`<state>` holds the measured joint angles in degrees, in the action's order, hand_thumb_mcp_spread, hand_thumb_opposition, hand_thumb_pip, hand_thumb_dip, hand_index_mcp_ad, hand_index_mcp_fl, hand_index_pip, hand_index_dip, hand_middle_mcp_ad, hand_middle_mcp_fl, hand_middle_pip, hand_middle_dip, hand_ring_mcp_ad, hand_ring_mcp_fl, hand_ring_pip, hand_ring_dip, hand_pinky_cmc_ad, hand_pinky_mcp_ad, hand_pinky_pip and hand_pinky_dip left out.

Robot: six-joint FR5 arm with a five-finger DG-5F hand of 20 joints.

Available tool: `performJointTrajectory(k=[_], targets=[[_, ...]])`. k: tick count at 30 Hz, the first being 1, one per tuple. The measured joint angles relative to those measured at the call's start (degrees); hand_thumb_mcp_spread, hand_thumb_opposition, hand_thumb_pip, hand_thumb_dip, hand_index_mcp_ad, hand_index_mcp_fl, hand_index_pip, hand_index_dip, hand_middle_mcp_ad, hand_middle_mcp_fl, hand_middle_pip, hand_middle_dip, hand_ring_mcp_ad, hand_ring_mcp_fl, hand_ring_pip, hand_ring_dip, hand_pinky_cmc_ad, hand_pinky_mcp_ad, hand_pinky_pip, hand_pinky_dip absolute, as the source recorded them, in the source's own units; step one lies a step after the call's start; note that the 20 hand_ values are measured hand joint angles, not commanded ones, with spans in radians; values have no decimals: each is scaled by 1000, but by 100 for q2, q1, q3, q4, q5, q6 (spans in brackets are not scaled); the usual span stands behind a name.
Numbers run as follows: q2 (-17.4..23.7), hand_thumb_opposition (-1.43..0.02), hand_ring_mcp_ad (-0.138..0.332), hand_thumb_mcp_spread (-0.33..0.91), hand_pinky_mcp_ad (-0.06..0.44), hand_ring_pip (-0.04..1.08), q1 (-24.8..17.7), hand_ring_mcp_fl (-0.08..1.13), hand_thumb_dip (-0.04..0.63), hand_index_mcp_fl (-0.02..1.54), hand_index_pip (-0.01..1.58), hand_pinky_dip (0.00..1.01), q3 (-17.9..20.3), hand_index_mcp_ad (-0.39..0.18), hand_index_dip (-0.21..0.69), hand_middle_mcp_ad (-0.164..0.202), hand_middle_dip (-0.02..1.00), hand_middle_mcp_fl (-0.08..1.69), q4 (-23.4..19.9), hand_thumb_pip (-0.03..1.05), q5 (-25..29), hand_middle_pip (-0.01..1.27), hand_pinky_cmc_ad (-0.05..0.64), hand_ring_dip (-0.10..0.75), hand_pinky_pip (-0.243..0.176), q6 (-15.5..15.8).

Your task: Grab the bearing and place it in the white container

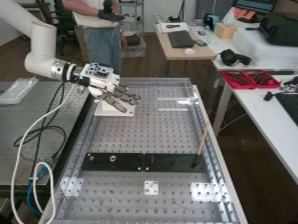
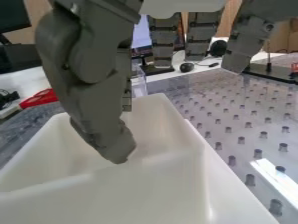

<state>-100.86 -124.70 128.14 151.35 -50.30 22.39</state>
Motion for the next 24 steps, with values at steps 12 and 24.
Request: performJointTrajectory(k=[12, 24], targets=[[372, -885, 145, 340, 297, 72, 166, 0, 298, -17, 840, 199, -188, -162, 134, 82, 161, 0, 494, 646, -284, 113, 384, 73, -94, 222], [1275, -817, 147, 272, 297, 75, 935, 0, 236, -7, 367, 227, -651, -136, 138, 86, 161, 2, 967, 562, -1249, 113, 394, 73, -119, 1093]])
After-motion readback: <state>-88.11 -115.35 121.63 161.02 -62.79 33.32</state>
